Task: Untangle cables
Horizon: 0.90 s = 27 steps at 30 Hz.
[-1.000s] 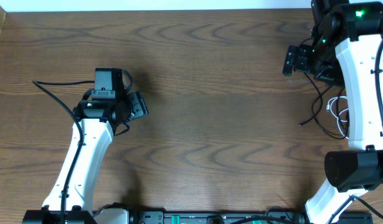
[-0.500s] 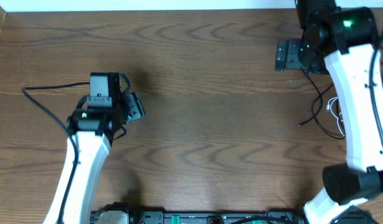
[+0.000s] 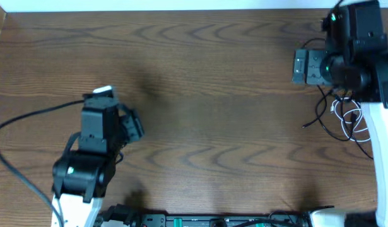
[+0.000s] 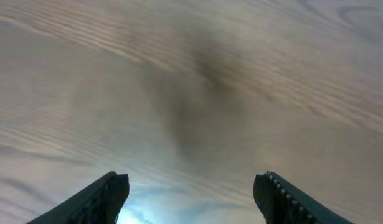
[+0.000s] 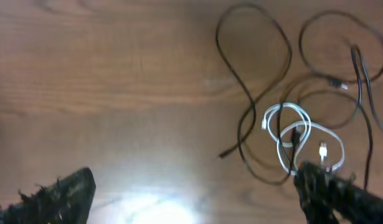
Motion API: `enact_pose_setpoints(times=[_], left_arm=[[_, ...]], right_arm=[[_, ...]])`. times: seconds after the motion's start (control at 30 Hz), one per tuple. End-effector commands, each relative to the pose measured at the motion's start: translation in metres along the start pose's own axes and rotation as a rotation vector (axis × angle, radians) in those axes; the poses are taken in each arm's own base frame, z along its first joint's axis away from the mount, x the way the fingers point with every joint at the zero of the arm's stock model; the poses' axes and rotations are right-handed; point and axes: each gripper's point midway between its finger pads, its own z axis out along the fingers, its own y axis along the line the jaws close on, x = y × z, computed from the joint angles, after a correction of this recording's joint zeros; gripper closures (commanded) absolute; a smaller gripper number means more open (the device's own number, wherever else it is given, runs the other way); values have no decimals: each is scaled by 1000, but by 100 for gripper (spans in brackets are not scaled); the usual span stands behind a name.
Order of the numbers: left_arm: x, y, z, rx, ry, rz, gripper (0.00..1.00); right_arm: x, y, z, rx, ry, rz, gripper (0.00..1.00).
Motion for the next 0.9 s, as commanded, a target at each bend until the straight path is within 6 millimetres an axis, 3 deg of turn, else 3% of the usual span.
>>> enact_pose_setpoints(times=[0.0, 0.4, 0.43, 0.47, 0.87], left_arm=[[-8, 15, -22, -51, -84, -8, 30], [5, 45, -67, -38, -324, -150, 30], [7, 46, -70, -34, -330, -162, 11], [7, 46, -71, -32, -335, -163, 4], [7, 46, -70, -34, -330, -161, 3]], right_arm=[[23, -4, 7, -25, -33, -15, 1], [69, -8, -3, -115, -311, 0, 1], [72, -9, -4, -117, -327, 2, 1], [77, -10, -6, -119, -339, 4, 1], [117, -17, 1, -95, -204, -15, 1]])
